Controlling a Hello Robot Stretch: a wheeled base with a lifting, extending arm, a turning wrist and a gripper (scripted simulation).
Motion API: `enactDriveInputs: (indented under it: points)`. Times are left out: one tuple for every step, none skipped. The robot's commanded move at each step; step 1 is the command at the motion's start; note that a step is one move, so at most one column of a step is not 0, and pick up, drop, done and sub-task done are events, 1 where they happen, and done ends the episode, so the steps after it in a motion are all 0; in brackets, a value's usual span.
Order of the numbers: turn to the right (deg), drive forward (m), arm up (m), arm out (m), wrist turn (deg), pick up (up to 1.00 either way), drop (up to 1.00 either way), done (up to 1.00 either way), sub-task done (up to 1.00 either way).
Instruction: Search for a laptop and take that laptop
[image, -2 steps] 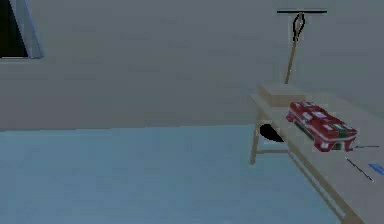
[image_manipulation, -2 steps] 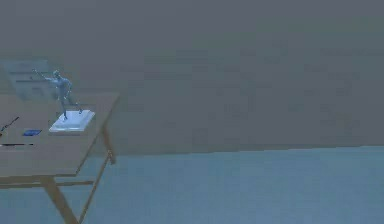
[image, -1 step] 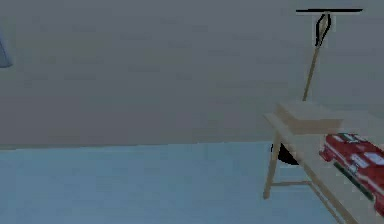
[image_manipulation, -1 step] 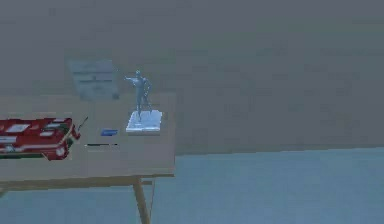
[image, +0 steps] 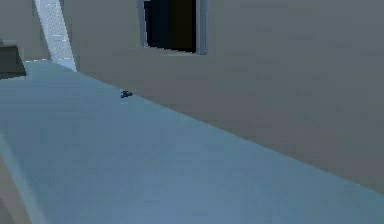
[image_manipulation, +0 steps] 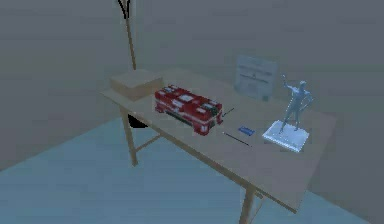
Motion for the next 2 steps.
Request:
enactDriveInputs:
  points:
    - [-15.0, 0.0, 0.0, 0.0, 0.0, 0.0, 0.0, 0.0, 0.0]
    - [0.0, 0.6, 0.0, 0.0, 0.0, 0.0, 0.0, 0.0, 0.0]
